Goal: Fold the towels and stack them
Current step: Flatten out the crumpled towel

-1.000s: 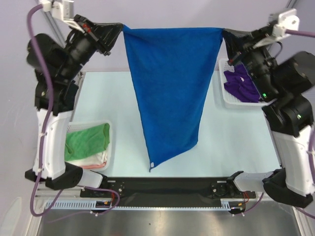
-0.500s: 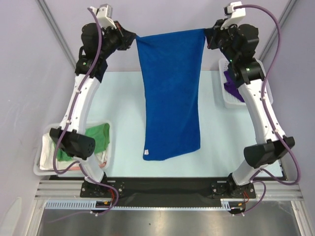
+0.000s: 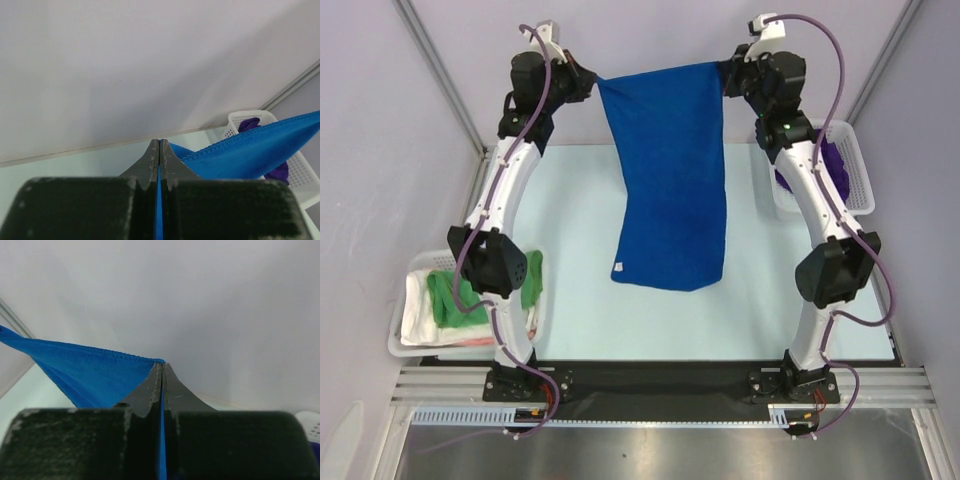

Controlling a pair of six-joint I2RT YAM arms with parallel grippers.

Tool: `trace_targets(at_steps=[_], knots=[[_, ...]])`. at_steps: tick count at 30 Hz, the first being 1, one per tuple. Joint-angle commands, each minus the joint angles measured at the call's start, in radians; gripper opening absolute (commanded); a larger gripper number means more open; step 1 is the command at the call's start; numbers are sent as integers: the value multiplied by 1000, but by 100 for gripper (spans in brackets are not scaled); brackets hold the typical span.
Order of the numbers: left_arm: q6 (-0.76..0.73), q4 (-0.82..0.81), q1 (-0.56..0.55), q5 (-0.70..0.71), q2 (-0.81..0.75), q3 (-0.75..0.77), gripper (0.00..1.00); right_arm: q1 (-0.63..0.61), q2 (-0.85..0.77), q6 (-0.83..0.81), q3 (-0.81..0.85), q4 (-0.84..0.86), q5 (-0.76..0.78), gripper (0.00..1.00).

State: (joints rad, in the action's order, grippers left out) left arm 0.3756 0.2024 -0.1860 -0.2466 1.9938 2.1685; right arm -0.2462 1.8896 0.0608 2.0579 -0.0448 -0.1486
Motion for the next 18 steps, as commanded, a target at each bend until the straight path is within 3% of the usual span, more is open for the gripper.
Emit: trace_targets(at_steps=[1, 9, 18], knots=[[-12, -113, 14, 26, -13, -16, 0, 7, 45, 7, 70, 71, 3, 0], [-7, -115, 25, 23, 120, 62, 0, 31, 153, 2, 157, 59, 40, 0], [3, -235, 23, 36, 220, 117, 0, 71, 275, 2, 260, 71, 103, 0]])
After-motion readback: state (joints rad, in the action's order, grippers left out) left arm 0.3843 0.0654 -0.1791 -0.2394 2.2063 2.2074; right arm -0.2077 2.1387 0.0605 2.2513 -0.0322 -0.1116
